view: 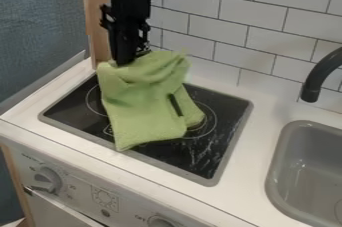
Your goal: Unfold the cloth from bottom right to top left
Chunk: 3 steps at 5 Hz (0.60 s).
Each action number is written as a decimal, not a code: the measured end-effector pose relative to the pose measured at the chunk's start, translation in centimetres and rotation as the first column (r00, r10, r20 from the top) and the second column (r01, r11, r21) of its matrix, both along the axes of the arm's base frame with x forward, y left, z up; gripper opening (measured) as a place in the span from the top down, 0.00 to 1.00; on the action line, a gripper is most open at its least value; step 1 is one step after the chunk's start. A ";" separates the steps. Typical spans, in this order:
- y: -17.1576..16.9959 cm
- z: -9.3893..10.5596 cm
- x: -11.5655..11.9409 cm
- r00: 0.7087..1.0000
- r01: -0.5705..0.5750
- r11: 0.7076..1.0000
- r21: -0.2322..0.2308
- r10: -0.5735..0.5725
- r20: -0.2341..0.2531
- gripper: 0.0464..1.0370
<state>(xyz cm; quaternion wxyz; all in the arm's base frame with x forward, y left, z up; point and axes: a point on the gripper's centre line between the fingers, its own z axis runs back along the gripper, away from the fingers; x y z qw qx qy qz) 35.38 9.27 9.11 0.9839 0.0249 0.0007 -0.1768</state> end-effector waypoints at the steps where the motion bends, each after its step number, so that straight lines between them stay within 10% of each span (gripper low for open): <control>1: 1.3 -1.1 1.4 1.000 -0.012 0.998 0.054 0.012 -0.001 1.00; 3: 4.2 -2.9 3.0 0.998 -0.060 0.993 0.097 0.060 0.002 1.00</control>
